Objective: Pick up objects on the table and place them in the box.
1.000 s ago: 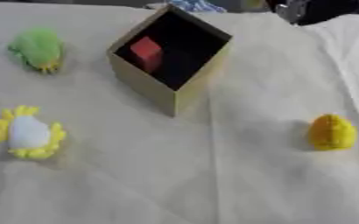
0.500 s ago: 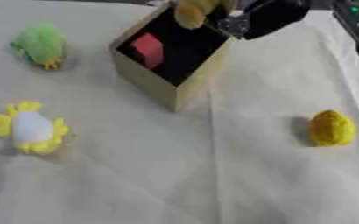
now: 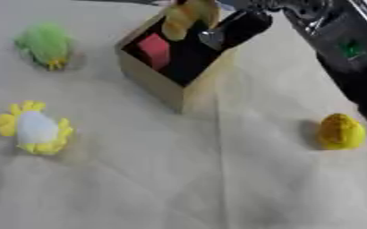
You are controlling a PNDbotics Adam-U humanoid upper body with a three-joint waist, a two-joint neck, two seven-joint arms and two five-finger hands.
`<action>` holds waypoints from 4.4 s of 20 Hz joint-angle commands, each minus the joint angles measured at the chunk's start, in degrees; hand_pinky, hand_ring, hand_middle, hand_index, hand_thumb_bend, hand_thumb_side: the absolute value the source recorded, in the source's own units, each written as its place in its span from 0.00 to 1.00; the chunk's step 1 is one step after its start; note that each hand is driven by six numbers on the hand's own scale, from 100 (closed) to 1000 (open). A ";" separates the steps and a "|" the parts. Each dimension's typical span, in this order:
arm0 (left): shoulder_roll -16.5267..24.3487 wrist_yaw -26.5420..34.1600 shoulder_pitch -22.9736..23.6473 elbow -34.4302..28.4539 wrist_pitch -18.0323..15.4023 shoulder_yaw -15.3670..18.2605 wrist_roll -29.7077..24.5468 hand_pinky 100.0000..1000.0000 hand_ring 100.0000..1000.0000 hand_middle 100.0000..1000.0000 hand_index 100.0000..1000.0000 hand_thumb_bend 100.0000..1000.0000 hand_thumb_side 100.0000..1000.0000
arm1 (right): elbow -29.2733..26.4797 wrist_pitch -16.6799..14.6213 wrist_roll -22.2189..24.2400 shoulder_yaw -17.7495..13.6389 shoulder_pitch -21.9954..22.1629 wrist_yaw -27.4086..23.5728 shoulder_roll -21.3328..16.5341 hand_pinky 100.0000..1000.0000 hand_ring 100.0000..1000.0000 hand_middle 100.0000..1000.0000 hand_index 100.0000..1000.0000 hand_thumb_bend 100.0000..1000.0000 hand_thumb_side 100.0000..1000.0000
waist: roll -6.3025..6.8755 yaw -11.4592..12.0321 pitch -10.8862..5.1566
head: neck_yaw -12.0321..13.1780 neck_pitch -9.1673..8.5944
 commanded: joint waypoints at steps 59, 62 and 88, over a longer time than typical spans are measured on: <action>1.99 -3.63 1.24 -1.17 0.62 2.44 2.79 0.69 0.60 0.56 0.73 0.32 0.45 | -28.05 1.48 -3.19 -14.45 36.88 -11.76 -30.78 0.89 0.90 0.78 0.88 0.00 0.08 | 2.72 -11.52 -2.83 | 6.81 1.00; 1.90 -3.44 1.04 -1.17 0.63 2.22 2.62 0.69 0.60 0.56 0.73 0.32 0.45 | -28.05 1.75 -3.64 -14.76 40.89 -9.39 -30.02 0.89 0.90 0.79 0.89 0.00 0.15 | 2.78 -11.02 -2.73 | 6.09 0.86; 1.37 -1.98 0.12 -1.17 0.90 1.17 1.20 0.69 0.60 0.56 0.73 0.32 0.45 | -28.05 5.42 -19.04 -20.50 54.17 4.05 -24.87 0.88 0.91 0.80 0.92 0.00 0.00 | 2.93 -7.57 -2.09 | 3.46 0.62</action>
